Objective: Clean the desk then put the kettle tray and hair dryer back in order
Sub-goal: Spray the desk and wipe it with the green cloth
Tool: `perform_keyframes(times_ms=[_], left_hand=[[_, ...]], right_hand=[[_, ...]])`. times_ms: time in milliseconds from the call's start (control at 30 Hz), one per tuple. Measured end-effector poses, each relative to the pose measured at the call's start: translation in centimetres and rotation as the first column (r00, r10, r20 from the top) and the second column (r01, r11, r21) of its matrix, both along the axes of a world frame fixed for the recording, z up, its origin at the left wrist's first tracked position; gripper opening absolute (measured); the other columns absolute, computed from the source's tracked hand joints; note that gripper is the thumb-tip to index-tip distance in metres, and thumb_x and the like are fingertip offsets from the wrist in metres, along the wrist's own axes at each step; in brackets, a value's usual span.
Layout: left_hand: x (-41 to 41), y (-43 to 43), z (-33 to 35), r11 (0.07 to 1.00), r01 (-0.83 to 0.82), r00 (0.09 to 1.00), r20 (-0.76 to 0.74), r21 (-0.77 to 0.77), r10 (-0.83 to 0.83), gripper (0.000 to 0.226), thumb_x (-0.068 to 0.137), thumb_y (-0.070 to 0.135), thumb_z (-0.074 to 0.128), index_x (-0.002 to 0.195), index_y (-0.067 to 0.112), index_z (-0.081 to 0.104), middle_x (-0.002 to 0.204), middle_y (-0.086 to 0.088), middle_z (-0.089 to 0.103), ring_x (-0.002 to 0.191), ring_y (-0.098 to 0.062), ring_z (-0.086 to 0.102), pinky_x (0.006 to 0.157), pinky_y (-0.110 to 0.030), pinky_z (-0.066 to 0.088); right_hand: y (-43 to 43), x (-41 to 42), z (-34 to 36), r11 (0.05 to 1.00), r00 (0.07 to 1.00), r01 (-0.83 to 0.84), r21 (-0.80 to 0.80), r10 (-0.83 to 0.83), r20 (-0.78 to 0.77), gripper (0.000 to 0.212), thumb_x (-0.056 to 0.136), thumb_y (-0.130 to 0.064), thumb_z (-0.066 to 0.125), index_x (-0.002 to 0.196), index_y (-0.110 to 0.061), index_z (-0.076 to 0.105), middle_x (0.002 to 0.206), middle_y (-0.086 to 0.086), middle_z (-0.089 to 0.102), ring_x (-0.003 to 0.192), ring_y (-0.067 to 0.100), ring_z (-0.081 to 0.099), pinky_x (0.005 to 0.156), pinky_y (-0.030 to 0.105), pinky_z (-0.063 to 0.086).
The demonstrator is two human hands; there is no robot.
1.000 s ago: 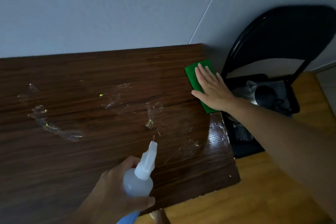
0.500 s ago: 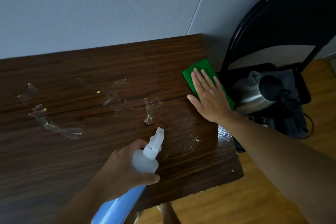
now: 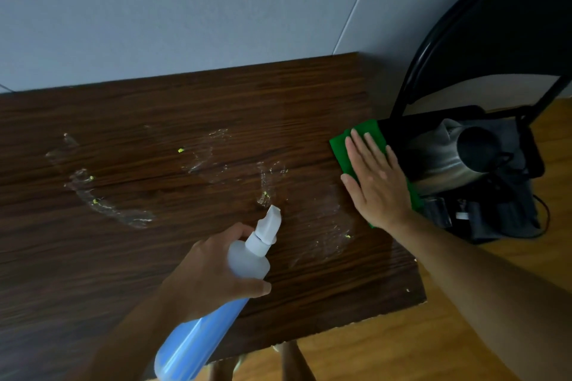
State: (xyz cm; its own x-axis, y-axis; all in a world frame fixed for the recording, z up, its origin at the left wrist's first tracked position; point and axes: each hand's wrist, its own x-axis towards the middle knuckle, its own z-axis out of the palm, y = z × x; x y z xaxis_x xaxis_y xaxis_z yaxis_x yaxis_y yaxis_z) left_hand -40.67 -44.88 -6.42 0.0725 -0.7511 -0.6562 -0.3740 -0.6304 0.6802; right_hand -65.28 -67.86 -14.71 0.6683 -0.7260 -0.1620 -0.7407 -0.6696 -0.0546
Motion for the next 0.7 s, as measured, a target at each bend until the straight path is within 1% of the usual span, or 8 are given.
perform_keyframes(times_ms=[100, 167, 300, 433, 600, 700], left_hand=[[0.6, 0.5, 0.2, 1.000, -0.006, 1.000, -0.007, 0.002, 0.006, 0.064, 0.050, 0.055, 0.089, 0.104, 0.046, 0.056, 0.093, 0.012, 0.064, 0.080, -0.010, 0.064, 0.066, -0.028, 0.056], [1.1, 0.8, 0.3, 1.000, -0.006, 1.000, -0.001, 0.001, 0.006, 0.063, 0.053, 0.051, 0.091, 0.105, 0.044, 0.057, 0.093, 0.011, 0.065, 0.080, -0.011, 0.064, 0.064, -0.026, 0.055], [1.9, 1.6, 0.0, 1.000, -0.007, 1.000, -0.007, -0.005, 0.007, 0.065, 0.056, 0.043, 0.094, 0.109, 0.042, 0.057, 0.093, 0.009, 0.064, 0.080, -0.013, 0.063, 0.060, -0.021, 0.051], [2.8, 2.6, -0.4, 0.999, -0.046, 0.998, -0.037, -0.002, 0.046, 0.063, 0.055, 0.042, 0.095, 0.107, 0.039, 0.059, 0.089, 0.007, 0.065, 0.078, -0.008, 0.063, 0.058, -0.020, 0.050], [4.3, 4.1, -0.5, 0.997, -0.077, 0.993, -0.090, 0.011, 0.078, 0.065, 0.054, 0.044, 0.095, 0.110, 0.041, 0.060, 0.094, 0.005, 0.067, 0.084, -0.013, 0.065, 0.062, -0.023, 0.053], [5.3, 4.9, -0.2, 0.998, -0.068, 0.995, -0.076, 0.014, 0.068, 0.064, 0.055, 0.042, 0.095, 0.108, 0.042, 0.059, 0.093, 0.002, 0.068, 0.085, -0.016, 0.065, 0.063, -0.023, 0.053]], right_hand=[[2.8, -0.9, -0.2, 0.998, 0.999, 0.052, 0.033, -0.051, -0.019, 0.067, 0.106, -0.053, 0.009, 0.162, -0.017, 0.007, 0.170, 0.001, 0.004, 0.157, 0.021, 0.004, 0.125, 0.053, 0.016], [5.0, -1.1, -0.4, 0.993, 0.995, 0.101, 0.054, -0.100, -0.018, 0.068, 0.105, -0.054, 0.008, 0.162, -0.017, 0.004, 0.171, 0.001, 0.001, 0.157, 0.021, 0.001, 0.125, 0.053, 0.015], [9.7, 0.2, -0.4, 0.965, 0.968, 0.252, 0.069, -0.253, 0.001, 0.070, 0.105, -0.055, 0.006, 0.161, -0.013, 0.009, 0.170, 0.005, 0.005, 0.157, 0.024, 0.004, 0.124, 0.055, 0.018], [13.6, 3.2, -0.4, 0.924, 0.926, 0.375, 0.077, -0.378, 0.021, 0.074, 0.105, -0.058, 0.008, 0.160, -0.010, 0.012, 0.169, 0.008, 0.010, 0.157, 0.028, 0.008, 0.124, 0.056, 0.018], [14.5, 7.1, -0.5, 0.892, 0.894, 0.448, 0.066, -0.449, 0.003, 0.076, 0.104, -0.059, 0.008, 0.161, -0.008, 0.012, 0.169, 0.010, 0.008, 0.157, 0.030, 0.007, 0.123, 0.057, 0.020], [13.0, 10.1, -0.8, 0.871, 0.872, 0.487, 0.060, -0.489, 0.025, 0.077, 0.104, -0.059, 0.010, 0.161, -0.007, 0.012, 0.169, 0.011, 0.009, 0.156, 0.030, 0.007, 0.122, 0.057, 0.021]])
